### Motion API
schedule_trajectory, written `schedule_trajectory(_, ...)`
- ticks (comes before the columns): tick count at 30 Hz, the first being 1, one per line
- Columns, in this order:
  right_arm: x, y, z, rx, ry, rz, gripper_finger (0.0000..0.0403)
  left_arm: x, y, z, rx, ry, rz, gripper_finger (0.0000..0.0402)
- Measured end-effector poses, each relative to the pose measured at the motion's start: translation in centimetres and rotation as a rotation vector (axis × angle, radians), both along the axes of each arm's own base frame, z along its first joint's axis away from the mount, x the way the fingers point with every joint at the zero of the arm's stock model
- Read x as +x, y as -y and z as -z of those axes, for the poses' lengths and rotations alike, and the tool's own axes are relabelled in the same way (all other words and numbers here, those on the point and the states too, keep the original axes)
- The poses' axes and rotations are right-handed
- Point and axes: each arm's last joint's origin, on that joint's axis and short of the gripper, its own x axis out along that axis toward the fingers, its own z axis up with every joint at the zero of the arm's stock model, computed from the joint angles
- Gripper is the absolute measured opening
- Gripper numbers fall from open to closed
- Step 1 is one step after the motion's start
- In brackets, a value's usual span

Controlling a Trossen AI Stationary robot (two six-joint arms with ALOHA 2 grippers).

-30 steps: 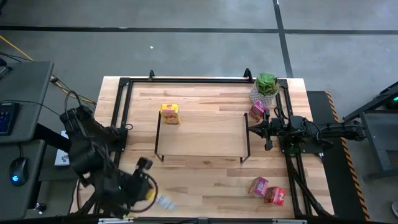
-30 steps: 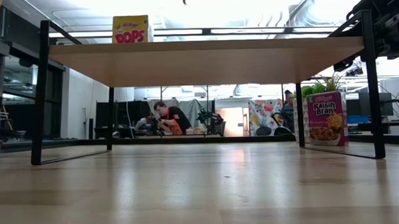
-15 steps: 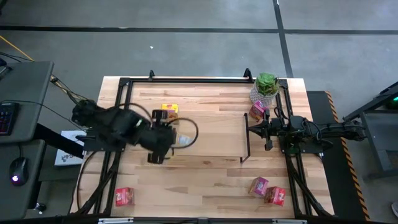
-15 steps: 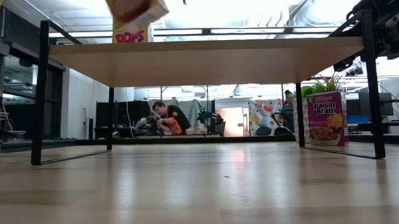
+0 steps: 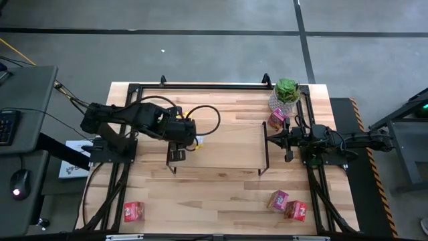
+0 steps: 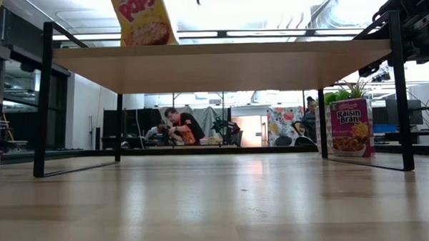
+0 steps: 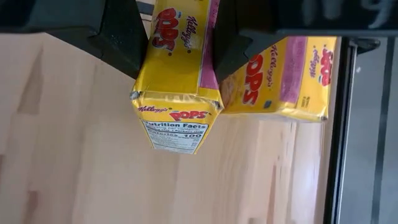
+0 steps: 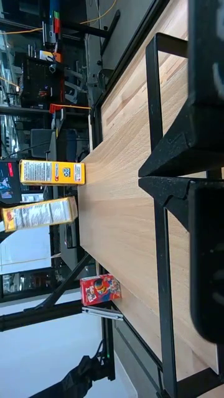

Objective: Stack cereal on shelf
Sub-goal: Put the yellow cereal box on the shelf

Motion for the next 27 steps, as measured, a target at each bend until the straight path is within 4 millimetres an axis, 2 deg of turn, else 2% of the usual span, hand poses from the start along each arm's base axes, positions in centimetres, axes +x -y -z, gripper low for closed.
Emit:
schedule_trajectory(11, 0.0, 0.0, 0.0, 0.0, -0.001, 0.0, 0.0, -0.4, -0.1, -0.3, -0.065, -0.004, 0.02, 0.0147)
schedule_trajectory(22, 0.0, 0.0, 0.0, 0.0, -0.001, 0.0, 0.0, -3.6, -0.8, -2.9, -0.109, 0.104, -0.004, 0.0147)
schedule_trajectory(27, 0.0, 0.0, 0.0, 0.0, 0.0, 0.0, 0.0, -3.2, -0.7, -2.6, -0.088, 0.087, 0.022, 0.0147)
